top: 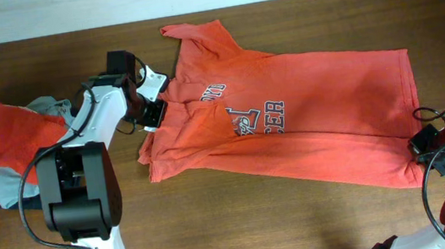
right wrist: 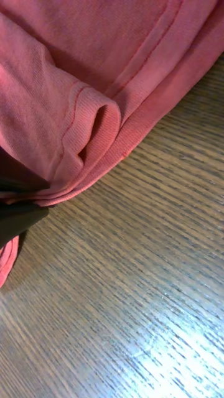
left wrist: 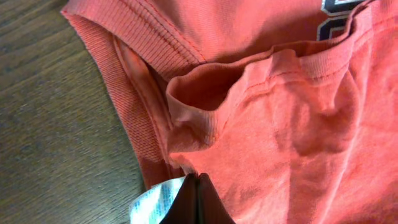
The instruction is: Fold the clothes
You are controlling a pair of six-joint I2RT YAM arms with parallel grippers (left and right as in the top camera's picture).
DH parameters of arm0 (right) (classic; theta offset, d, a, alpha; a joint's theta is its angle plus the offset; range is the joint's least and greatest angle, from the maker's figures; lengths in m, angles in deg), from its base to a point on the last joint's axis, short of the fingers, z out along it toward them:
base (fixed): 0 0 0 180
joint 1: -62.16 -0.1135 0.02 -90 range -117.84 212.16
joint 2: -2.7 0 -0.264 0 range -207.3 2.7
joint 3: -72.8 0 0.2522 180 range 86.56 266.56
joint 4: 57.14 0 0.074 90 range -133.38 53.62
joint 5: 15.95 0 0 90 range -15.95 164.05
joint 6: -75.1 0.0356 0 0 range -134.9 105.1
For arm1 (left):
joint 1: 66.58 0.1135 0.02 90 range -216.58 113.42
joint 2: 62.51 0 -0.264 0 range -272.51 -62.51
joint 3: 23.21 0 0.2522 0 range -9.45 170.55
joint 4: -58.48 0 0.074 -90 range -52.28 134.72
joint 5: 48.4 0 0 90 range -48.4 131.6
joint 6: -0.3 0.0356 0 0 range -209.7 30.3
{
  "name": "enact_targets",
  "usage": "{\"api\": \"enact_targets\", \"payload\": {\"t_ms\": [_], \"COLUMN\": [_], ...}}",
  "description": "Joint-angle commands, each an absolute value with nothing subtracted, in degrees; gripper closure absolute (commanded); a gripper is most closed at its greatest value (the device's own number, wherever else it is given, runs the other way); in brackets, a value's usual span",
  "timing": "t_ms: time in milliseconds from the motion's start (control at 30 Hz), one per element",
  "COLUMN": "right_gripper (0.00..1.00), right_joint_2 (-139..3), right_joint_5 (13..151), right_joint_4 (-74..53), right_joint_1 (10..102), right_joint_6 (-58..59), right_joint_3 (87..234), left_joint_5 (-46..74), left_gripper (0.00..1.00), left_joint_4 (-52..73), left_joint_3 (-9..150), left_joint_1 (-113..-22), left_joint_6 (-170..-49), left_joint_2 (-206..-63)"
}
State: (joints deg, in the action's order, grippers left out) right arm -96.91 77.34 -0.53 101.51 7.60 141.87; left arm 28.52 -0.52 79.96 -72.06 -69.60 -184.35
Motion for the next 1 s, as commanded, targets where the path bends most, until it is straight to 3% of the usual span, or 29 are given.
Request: {"api": "enact_targets", "payload": {"t_ms": [0,367,967], "right_gripper": [0.89,0.88,0.88], "right_joint_2": [-97.5,-97.5,-97.5], "right_joint_5": [78.0,77.9,77.9], "right_joint_4": [-0.7,-0.7,-0.7], "right_joint_1": [102.0,102.0,102.0], "right_joint_6": [8.1,8.1,8.1], "right_joint_3": [142.8,142.8,142.8], "left_joint_5": [27.4,26.2,24.9], "left_gripper": [1.0,1.0,1.0], "left_joint_4": [-2.9,-5.9,6.4], "left_joint_3": [83.0,94.2,94.1], "left_joint_1": [-72.5,-76.4,-78.3], "left_joint_6": [-69.5,-67.1,-66.9], "left_joint_2": [-184.5,-183.5,-184.4]}}
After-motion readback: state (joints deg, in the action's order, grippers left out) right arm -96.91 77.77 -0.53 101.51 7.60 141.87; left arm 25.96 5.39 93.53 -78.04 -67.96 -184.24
